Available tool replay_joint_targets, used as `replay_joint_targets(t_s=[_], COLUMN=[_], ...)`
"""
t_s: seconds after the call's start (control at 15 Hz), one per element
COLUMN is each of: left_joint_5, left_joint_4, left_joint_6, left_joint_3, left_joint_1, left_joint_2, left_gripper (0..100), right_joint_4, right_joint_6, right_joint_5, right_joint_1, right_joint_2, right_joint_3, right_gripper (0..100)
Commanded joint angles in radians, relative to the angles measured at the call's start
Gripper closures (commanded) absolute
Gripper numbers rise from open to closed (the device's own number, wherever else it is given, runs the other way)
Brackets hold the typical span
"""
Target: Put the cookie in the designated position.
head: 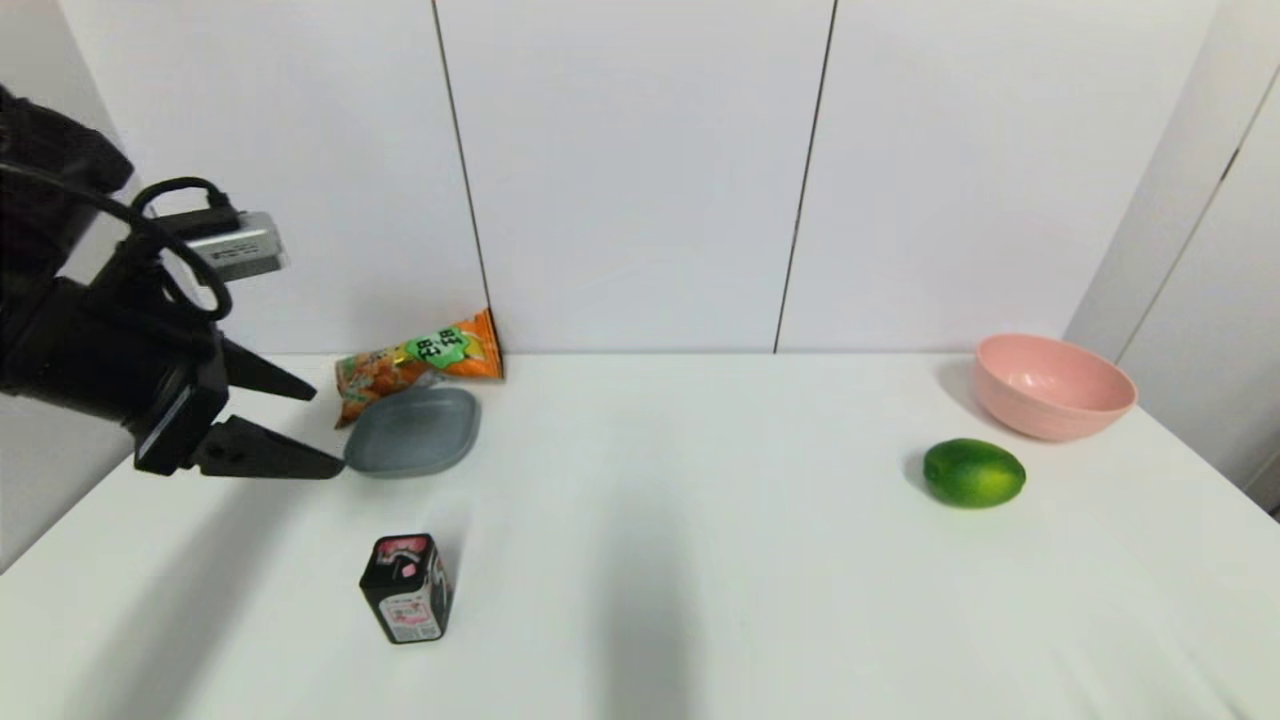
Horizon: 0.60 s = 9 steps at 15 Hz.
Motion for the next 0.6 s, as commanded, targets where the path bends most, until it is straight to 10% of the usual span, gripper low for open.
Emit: replay_joint_targets(t_s=[0.07, 0.33, 0.6], left_joint_5=[0.103, 0.369, 0.409], left_joint_4=[-0.629, -1.122, -1.198], left_joint_6=[-0.451, -0.506, -0.509], left_joint_3=[0.469, 0.909, 1.193], left_joint_1=[-0.011, -0.01, 0.016], left_joint_2=[-0.417, -0.706, -1.062], left_gripper=[0, 0, 0], right_joint_4=[-0.001, -0.001, -0.001], right_joint_6=[0.0, 0.0, 0.0], right_joint_5=[0.0, 0.0, 0.0], right_joint_1=[0.0, 0.0, 0.0], right_joint_2=[0.0, 0.0, 0.0], right_joint_3=[0.002, 0.002, 0.002], right_gripper=[0, 0, 0])
